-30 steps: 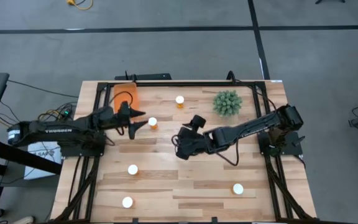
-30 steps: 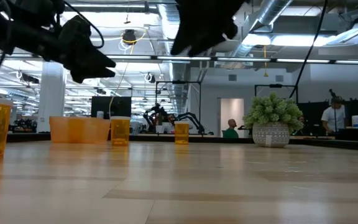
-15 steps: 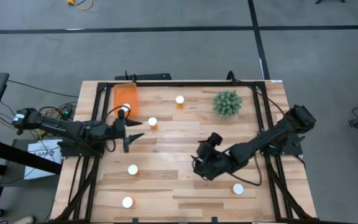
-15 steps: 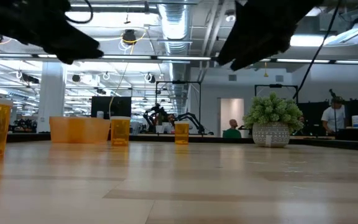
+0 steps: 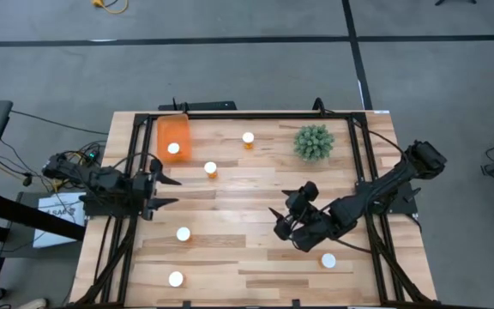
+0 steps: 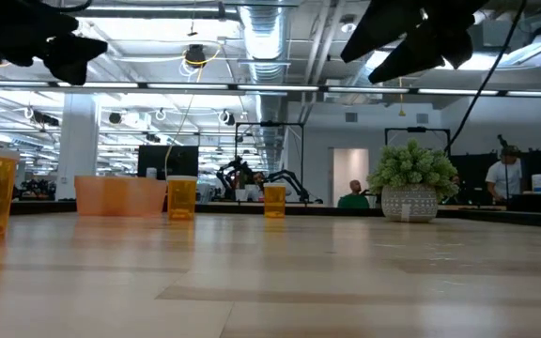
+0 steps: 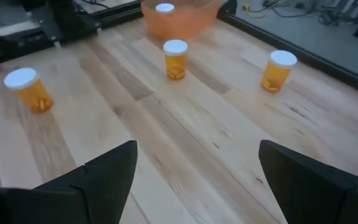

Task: Pick and place pill bottles into a basket
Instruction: Put the orange pill bottle into the orange container

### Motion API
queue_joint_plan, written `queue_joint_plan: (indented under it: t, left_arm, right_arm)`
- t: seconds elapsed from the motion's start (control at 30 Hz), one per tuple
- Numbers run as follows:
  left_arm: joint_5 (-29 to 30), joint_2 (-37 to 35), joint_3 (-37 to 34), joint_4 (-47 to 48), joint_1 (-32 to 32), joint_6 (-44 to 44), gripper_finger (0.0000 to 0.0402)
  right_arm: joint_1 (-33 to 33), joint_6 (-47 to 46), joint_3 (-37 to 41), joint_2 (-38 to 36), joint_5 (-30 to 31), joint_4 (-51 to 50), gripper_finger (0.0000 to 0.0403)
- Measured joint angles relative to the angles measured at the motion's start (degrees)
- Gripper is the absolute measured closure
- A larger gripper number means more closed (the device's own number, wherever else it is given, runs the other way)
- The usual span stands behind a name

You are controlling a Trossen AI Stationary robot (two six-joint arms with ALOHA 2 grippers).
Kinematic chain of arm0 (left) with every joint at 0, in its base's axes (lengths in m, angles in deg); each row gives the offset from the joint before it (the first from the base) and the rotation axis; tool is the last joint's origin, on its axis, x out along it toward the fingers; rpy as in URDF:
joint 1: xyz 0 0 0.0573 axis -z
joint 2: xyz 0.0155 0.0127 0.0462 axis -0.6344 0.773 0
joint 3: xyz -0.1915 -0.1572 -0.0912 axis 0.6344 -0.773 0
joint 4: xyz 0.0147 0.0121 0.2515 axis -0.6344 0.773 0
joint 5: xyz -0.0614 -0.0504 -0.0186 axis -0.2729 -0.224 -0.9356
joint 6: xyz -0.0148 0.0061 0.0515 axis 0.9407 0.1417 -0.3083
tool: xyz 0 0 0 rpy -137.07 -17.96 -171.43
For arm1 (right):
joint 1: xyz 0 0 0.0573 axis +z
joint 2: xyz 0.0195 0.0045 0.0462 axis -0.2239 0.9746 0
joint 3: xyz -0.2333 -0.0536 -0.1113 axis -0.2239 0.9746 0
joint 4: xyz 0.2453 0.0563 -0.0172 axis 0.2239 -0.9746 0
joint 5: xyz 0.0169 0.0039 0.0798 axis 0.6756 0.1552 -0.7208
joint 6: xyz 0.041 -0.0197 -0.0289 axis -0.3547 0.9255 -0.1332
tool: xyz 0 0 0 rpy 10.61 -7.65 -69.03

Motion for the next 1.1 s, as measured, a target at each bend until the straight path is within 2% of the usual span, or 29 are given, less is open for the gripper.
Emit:
queue_joint_plan:
  t: [0.1,0.37,0.67,0.77,1.1]
  left_arm:
    - [-1.08,0.15,-1.81,-1.59,0.18,-0.57,0.0176]
    - [-7.48,0.06,-7.49,-17.0,0.25,-2.77,0.0176]
    - [-7.89,0.11,-7.51,-13.78,0.22,-3.37,0.0176]
    - [-6.45,0.09,-7.54,-10.25,0.22,-3.18,0.0176]
    - [-6.31,0.24,-7.43,-9.47,0.25,0.75,0.0176]
  right_arm:
    - [-0.13,-1.64,0.03,0.48,-0.05,-0.07,0.0074]
    - [-0.51,-4.56,0.02,0.37,-0.23,0.06,0.0074]
    - [1.08,-6.25,0.02,0.37,-6.23,-2.49,0.0074]
    - [2.55,-8.43,0.02,0.37,-6.36,-5.07,0.0074]
    - [9.49,-10.85,0.0,0.37,-6.13,-10.41,0.0074]
